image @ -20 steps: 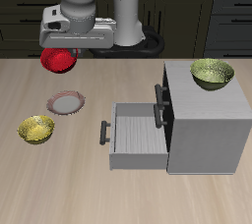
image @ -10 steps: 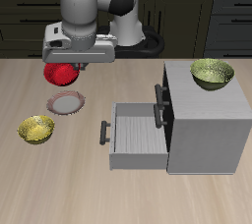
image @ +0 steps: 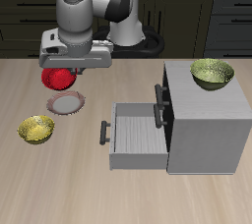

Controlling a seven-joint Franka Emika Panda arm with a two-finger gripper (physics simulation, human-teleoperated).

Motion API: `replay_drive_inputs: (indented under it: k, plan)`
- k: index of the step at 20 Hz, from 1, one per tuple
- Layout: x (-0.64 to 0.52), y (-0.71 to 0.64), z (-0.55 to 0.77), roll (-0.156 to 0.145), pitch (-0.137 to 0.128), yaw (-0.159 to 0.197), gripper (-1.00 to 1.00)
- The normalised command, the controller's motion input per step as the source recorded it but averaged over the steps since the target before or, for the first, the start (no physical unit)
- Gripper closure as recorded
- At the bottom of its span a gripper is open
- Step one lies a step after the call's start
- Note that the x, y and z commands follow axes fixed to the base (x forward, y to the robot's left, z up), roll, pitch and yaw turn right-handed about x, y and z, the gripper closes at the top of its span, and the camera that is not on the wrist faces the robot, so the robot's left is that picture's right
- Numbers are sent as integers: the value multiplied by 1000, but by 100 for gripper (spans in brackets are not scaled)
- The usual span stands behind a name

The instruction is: Place the red bowl on the plate and close the bottom drawer of the white cabinet

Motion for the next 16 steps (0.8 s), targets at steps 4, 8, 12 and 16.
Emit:
replay_drive_inputs:
  k: [4,8,12,16]
  plan:
    - [-81,-57,-114,16,22,-21,100]
    - [-133,-66,-43,22,17,-57,100]
    - [-186,-31,-72,28,3,-46,100]
    - [-102,36,-121,39,21,-22,100]
